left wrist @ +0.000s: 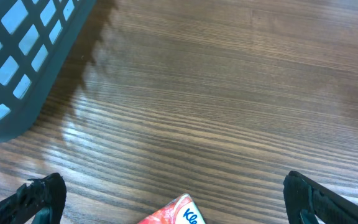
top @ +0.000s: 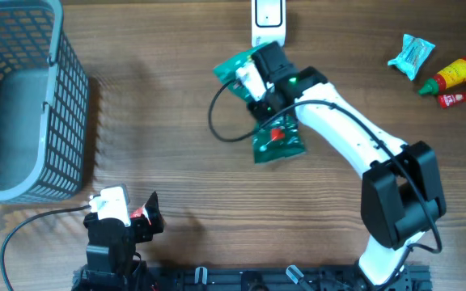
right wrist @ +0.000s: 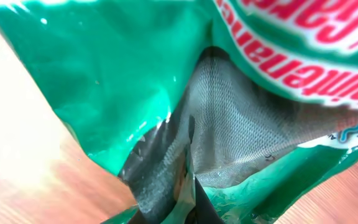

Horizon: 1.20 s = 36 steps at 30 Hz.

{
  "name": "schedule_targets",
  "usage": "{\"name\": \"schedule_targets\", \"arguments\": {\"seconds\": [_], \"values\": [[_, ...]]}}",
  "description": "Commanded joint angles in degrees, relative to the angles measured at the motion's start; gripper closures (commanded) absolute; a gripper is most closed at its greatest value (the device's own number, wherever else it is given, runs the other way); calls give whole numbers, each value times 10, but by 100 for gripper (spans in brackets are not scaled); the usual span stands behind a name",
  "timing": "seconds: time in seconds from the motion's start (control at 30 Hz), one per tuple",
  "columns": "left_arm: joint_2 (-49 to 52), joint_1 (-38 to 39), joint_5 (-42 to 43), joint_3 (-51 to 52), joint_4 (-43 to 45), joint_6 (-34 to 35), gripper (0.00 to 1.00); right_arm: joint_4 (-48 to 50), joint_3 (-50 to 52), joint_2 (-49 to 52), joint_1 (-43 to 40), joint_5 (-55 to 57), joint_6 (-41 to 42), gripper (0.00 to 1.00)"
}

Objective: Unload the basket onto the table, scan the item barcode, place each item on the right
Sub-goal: 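Hold the glove packet up against the scanner window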

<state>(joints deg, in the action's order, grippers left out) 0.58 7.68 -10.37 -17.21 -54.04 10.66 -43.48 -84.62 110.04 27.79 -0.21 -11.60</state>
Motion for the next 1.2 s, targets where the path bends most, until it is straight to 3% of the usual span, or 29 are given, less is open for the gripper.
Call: {"name": "schedule_targets", "arguments": {"seconds": [0.0,0.17,0.37,0.5,0.9,1.17], "values": [[-2,-4,5,1,0,3,0,2,-36,5,-24,14,42,94],[-2,-4,5,1,0,3,0,-14,-154,70,-57,14,9,93],[-2,-4,5,1,0,3,0,-122,-440,283,-93,73,-26,94],[-2,-4,5,1,0,3,0,-133,-558,370,-113,65,-31,93],[-2,-4,5,1,0,3,0,-61,-583,438,-125,27,11,96],[-2,-4,5,1,0,3,0,-172,-631,365,-129,34,37,96]]}}
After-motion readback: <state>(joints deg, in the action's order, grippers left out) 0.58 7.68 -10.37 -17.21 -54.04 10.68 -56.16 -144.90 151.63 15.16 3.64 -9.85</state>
